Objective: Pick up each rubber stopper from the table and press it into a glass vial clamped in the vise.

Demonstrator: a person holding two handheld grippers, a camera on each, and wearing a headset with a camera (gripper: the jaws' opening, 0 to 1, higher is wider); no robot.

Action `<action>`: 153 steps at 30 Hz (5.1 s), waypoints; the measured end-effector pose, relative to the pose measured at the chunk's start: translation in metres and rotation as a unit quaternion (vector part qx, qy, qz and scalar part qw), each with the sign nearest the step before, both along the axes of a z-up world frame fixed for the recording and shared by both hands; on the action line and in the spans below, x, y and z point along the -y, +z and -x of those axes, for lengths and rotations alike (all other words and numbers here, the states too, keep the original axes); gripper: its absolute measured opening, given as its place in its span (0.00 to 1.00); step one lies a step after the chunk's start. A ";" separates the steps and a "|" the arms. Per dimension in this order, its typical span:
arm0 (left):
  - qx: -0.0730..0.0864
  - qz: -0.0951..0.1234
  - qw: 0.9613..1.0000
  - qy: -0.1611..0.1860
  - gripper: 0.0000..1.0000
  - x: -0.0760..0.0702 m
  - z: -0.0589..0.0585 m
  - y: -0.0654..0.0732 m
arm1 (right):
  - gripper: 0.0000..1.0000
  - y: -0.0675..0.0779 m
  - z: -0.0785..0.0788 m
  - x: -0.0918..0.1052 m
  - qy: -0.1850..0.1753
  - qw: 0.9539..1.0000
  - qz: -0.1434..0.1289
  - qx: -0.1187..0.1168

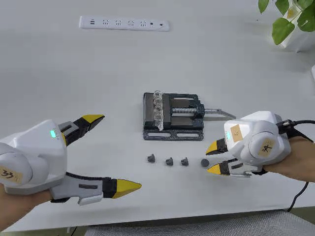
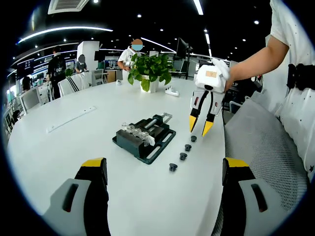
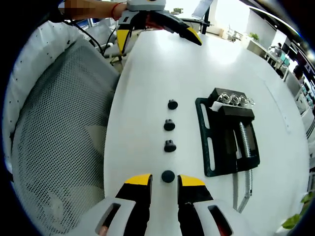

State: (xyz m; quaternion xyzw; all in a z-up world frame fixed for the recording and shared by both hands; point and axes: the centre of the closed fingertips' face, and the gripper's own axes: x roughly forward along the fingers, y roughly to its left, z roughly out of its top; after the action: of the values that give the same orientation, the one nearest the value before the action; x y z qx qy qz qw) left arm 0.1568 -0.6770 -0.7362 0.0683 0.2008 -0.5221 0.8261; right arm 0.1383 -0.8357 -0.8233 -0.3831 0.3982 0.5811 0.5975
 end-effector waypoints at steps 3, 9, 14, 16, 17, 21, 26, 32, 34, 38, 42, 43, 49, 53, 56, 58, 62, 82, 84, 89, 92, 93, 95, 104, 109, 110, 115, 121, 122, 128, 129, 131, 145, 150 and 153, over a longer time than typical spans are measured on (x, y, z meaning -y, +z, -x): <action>-0.001 0.003 1.000 0.002 0.97 0.000 0.000 0.000 | 0.16 -0.003 -0.001 0.000 0.006 1.000 0.009 0.001; -0.004 0.002 1.000 0.003 0.98 -0.003 0.001 -0.003 | 0.15 -0.007 -0.004 0.000 0.011 1.000 0.017 -0.003; -0.006 0.004 1.000 0.004 0.98 -0.004 0.000 -0.005 | 0.14 -0.011 -0.005 0.002 0.021 0.999 0.031 -0.002; -0.006 0.006 1.000 0.005 0.98 -0.004 0.001 -0.004 | 0.14 -0.012 -0.005 0.002 0.022 0.999 0.034 -0.003; -0.006 0.007 1.000 0.006 0.98 -0.004 0.001 -0.004 | 0.14 -0.012 -0.005 0.002 0.024 0.999 0.034 -0.002; -0.007 0.009 1.000 0.007 0.98 -0.004 0.001 -0.004 | 0.12 -0.012 -0.004 0.000 0.032 0.999 0.039 -0.004; -0.008 0.012 1.000 0.009 0.97 -0.005 0.000 -0.004 | 0.11 -0.014 -0.005 0.002 0.034 0.998 0.043 -0.004; -0.009 0.013 1.000 0.009 0.97 -0.004 0.001 -0.005 | 0.11 -0.016 -0.005 0.004 0.037 0.998 0.048 -0.005; -0.010 0.014 1.000 0.009 0.97 -0.004 0.001 -0.005 | 0.10 -0.016 -0.005 0.003 0.037 0.998 0.048 -0.006; -0.011 0.014 1.000 0.009 0.97 -0.003 0.001 -0.006 | 0.10 -0.017 -0.005 0.003 0.041 0.998 0.050 -0.005; -0.012 0.014 1.000 0.010 0.97 -0.004 0.001 -0.007 | 0.08 -0.017 -0.006 0.002 0.043 0.998 0.051 -0.005; -0.012 0.015 1.000 0.010 0.97 -0.004 0.001 -0.007 | 0.08 -0.018 -0.006 0.002 0.043 0.998 0.050 -0.005; -0.013 0.015 1.000 0.010 0.97 -0.005 0.001 -0.009 | 0.08 -0.017 -0.006 0.002 0.045 0.998 0.052 -0.005; -0.013 0.014 1.000 0.010 0.97 -0.004 0.001 -0.008 | 0.08 -0.017 -0.006 0.002 0.045 0.998 0.050 -0.006; -0.013 0.015 1.000 0.009 0.97 -0.004 0.001 -0.008 | 0.08 -0.017 -0.005 0.002 0.044 0.998 0.050 -0.008; -0.013 0.015 1.000 0.009 0.97 -0.004 0.001 -0.009 | 0.07 -0.017 -0.005 0.002 0.043 0.998 0.049 -0.010; -0.013 0.015 1.000 0.009 0.96 -0.004 0.001 -0.009 | 0.07 -0.015 -0.005 0.002 0.037 0.998 0.046 -0.014; -0.009 0.019 1.000 0.006 0.96 -0.004 0.000 -0.007 | 0.07 0.037 -0.042 -0.022 0.017 1.000 -0.006 0.006; -0.009 0.021 1.000 0.007 0.96 -0.004 0.000 -0.007 | 0.07 0.041 -0.047 -0.025 0.021 1.000 -0.007 0.008; -0.007 0.022 1.000 0.006 0.96 -0.005 -0.001 -0.006 | 0.07 0.052 -0.061 -0.033 0.028 0.999 -0.013 0.017; -0.007 0.022 1.000 0.006 0.96 -0.005 -0.001 -0.006 | 0.07 0.062 -0.073 -0.041 0.030 0.999 -0.020 0.022; -0.008 0.023 1.000 0.006 0.96 -0.005 -0.001 -0.006 | 0.07 0.065 -0.079 -0.043 0.030 0.999 -0.020 0.026; -0.008 0.023 1.000 0.005 0.96 -0.005 -0.002 -0.007 | 0.07 0.068 -0.086 -0.047 0.034 0.999 -0.019 0.031; -0.009 0.023 1.000 0.003 0.96 -0.003 -0.003 -0.007 | 0.06 0.076 -0.128 -0.070 0.042 0.998 -0.018 0.047; -0.009 0.022 1.000 0.002 0.96 -0.001 -0.003 -0.006 | 0.06 0.074 -0.142 -0.083 0.046 0.998 -0.016 0.047; -0.009 0.022 1.000 0.002 0.96 -0.001 -0.003 -0.006 | 0.06 0.073 -0.144 -0.085 0.048 0.998 -0.015 0.047; -0.009 0.024 1.000 0.004 0.96 -0.001 -0.006 -0.006 | 0.06 0.072 -0.156 -0.095 0.043 0.998 -0.020 0.042; -0.008 0.026 1.000 0.005 0.96 -0.001 -0.010 -0.006 | 0.06 0.067 -0.163 -0.104 0.042 0.998 -0.022 0.035; -0.008 0.028 1.000 0.004 0.96 -0.001 -0.011 -0.006 | 0.06 0.066 -0.163 -0.105 0.043 0.998 -0.021 0.034; -0.009 0.031 0.999 0.003 0.96 0.001 -0.012 -0.006 | 0.06 0.057 -0.166 -0.105 0.041 0.999 -0.014 0.027; -0.009 0.031 0.999 0.003 0.96 0.001 -0.012 -0.006 | 0.06 0.057 -0.165 -0.105 0.041 0.999 -0.013 0.026; -0.011 0.034 0.999 0.004 0.96 0.001 -0.012 -0.007 | 0.06 0.056 -0.165 -0.105 0.042 0.999 -0.011 0.025; -0.012 0.038 0.999 0.007 0.95 -0.002 -0.015 -0.009 | 0.06 0.045 -0.168 -0.105 0.041 0.999 -0.003 0.019; -0.014 0.037 0.999 0.008 0.95 -0.002 -0.014 -0.010 | 0.06 0.043 -0.169 -0.106 0.043 0.999 0.000 0.018; -0.015 0.038 0.999 0.008 0.95 -0.002 -0.014 -0.010 | 0.06 0.042 -0.169 -0.106 0.043 0.999 0.001 0.017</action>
State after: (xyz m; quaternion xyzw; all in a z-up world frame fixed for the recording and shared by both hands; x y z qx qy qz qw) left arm 0.1711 -0.6752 -0.7461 0.0275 0.1937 -0.5239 0.8290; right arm 0.3073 -0.7301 -0.7811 -0.4101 0.3721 0.5993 0.5781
